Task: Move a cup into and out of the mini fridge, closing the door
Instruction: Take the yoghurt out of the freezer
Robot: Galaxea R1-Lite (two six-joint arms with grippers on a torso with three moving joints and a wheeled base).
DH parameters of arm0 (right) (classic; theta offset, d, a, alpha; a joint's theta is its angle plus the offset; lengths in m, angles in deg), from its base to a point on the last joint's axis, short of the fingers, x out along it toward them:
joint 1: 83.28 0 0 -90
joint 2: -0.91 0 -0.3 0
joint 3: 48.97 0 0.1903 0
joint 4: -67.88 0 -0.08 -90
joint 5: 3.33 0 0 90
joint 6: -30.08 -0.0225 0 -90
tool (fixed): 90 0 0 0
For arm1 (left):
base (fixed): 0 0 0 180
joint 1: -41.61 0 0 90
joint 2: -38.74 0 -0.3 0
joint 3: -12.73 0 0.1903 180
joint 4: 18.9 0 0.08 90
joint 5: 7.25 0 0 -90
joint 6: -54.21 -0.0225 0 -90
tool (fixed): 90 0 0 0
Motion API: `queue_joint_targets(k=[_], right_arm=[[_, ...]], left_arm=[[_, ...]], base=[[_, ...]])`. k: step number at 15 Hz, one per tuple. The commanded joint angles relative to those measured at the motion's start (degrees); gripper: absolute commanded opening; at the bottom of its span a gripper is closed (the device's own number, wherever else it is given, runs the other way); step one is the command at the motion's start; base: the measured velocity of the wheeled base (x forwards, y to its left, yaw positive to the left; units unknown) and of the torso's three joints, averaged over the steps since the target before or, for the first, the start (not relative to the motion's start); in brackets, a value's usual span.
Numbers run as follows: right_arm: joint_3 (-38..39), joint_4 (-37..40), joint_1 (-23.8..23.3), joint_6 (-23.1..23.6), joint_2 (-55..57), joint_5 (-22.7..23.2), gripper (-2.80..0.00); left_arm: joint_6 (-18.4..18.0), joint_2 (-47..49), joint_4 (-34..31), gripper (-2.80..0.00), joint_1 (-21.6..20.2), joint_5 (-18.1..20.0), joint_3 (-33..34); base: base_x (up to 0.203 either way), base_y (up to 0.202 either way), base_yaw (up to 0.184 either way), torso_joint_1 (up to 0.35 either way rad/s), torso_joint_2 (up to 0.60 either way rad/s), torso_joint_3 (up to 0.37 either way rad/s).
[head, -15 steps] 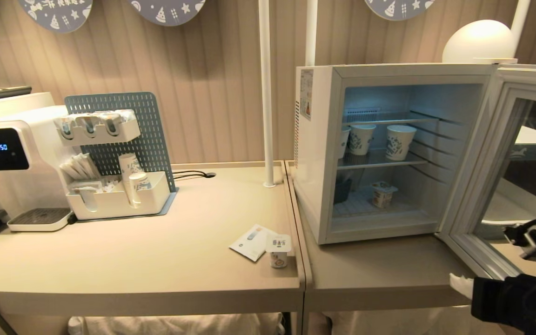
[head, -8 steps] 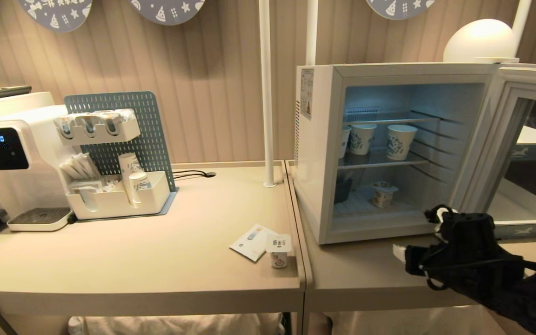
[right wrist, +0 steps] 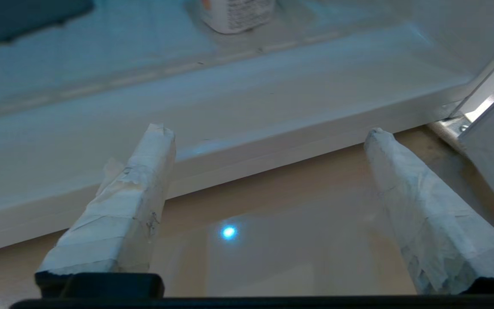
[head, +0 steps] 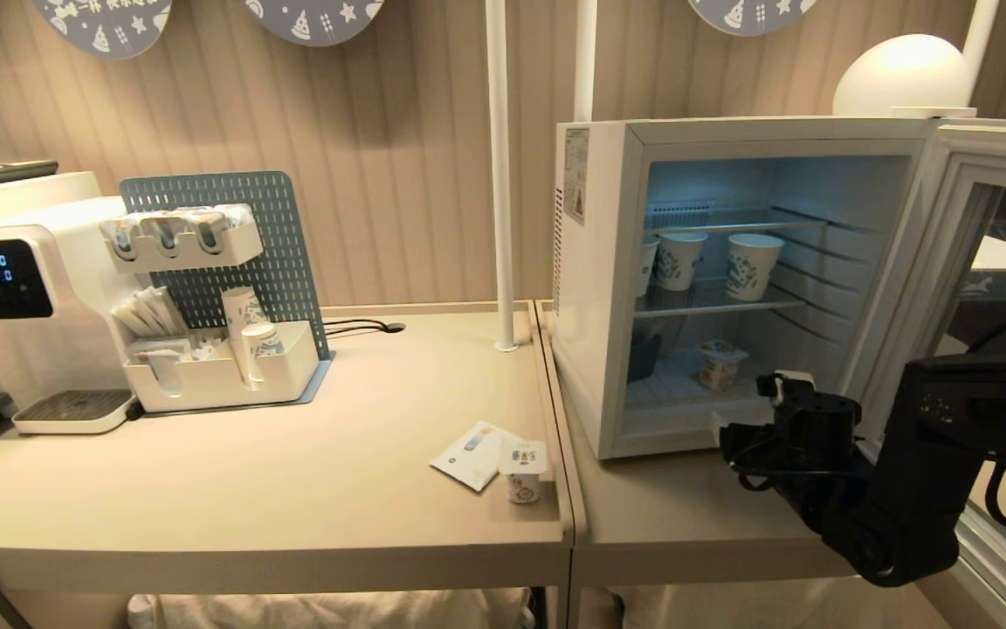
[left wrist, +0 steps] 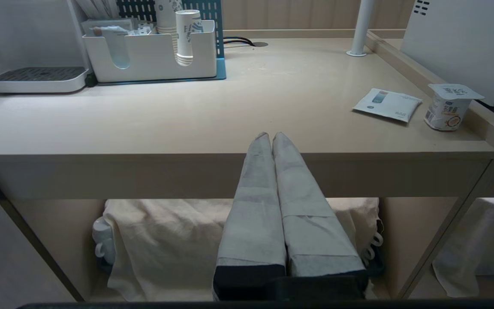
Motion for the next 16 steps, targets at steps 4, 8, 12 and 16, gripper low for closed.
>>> queue_joint_targets(k=[4,8,12,16], right_arm=[[-2.9,0.3,-1.7,1.1,2.6,0.0,0.00],[-9.6,5.6,-2.2,2.5,3.3,0.0,0.00],[-16.0,12.2,-2.6,2.6,3.4,0.1,0.00],[-19.5,15.3,-2.6,2.5,5.1,0.2,0.00]], left_arm=[[0.0,0.1,0.0,-2.80,0.0,0.0,0.1],[0.0,0.1,0.0,-2.80,0.0,0.0,0.1],[0.0,0.1,0.0,-2.80,0.0,0.0,0.1],[0.0,0.1,0.0,-2.80,0.0,0.0,0.1]], base=[[0.000,0.000,0.000,0.000,0.00,0.000],[0.000,0.000,0.000,0.000,0.00,0.000],[0.000,0.000,0.000,0.000,0.00,0.000],[0.000,0.000,0.000,0.000,0.00,0.000]])
